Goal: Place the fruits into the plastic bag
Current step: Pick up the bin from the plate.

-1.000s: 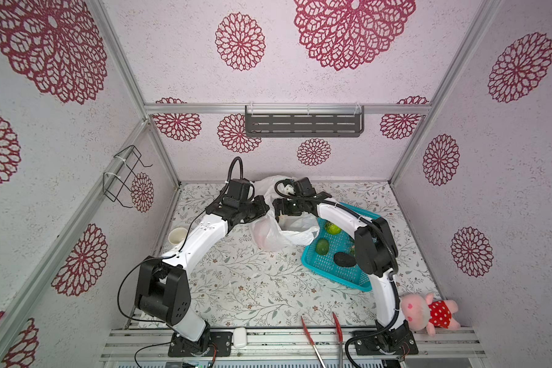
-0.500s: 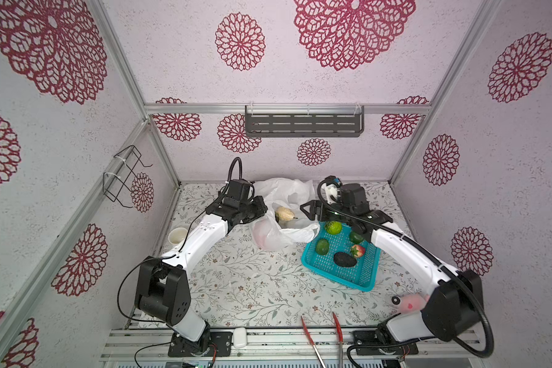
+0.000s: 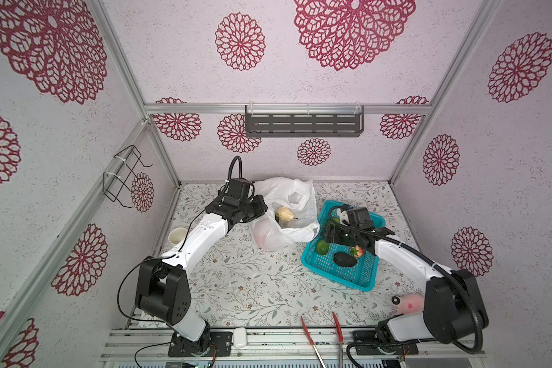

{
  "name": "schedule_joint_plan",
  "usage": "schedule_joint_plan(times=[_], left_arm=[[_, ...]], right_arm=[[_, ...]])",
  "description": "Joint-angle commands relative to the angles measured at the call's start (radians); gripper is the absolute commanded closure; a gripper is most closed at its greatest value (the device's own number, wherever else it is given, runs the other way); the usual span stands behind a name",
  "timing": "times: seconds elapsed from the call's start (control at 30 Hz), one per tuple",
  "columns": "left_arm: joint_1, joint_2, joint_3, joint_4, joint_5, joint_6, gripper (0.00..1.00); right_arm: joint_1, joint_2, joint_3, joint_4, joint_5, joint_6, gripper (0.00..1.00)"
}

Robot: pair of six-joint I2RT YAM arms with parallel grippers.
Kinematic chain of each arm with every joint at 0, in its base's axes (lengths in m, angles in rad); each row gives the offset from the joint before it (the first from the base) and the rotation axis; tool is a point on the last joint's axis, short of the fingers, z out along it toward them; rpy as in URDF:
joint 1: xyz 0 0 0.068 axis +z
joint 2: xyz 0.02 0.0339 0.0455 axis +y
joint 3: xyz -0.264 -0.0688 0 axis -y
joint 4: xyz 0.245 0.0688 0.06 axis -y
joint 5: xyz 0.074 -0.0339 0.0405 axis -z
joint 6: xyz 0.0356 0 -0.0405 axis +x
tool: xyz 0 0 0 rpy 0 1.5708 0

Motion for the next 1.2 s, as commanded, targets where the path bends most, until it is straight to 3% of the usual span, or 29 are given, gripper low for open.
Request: schedule_joint_plan(times=[0.0, 0.33, 0.5, 0.67, 0.83, 0.97, 1.17], left_arm=[[-0.005, 0.007, 0.023, -0.001, -0.008, -0.006, 1.0], [-0.005, 0.006, 0.037, -0.009, -0.009, -0.001, 1.0], [-0.005, 0.009, 0.046, -0.014, -0.002, 0.002, 1.0], [-0.005, 0.008, 0.045, -0.015, -0.005, 0.003, 1.0], [-0.005, 0.008, 0.036, -0.013, 0.003, 0.004, 1.0], [-0.004, 0.011, 0.033, 0.004, 0.022, -0.002, 1.0], [-0.004, 0.011, 0.018, 0.01, 0.017, -0.007, 1.0]], right_arm=[[0.02, 0.041, 0.037, -0.057, -0.023, -0.037, 0.22], [0.021, 0.16, 0.071, -0.064, 0.074, -0.051, 0.31], [0.02, 0.18, 0.077, -0.056, 0.073, -0.054, 0.53], [0.019, 0.155, 0.072, -0.058, 0.094, -0.045, 0.62], [0.018, 0.062, 0.121, -0.099, 0.16, -0.067, 0.63], [0.015, 0.027, 0.25, -0.166, 0.164, -0.123, 0.62], [0.047, 0.057, 0.389, -0.086, 0.038, -0.127, 0.61]])
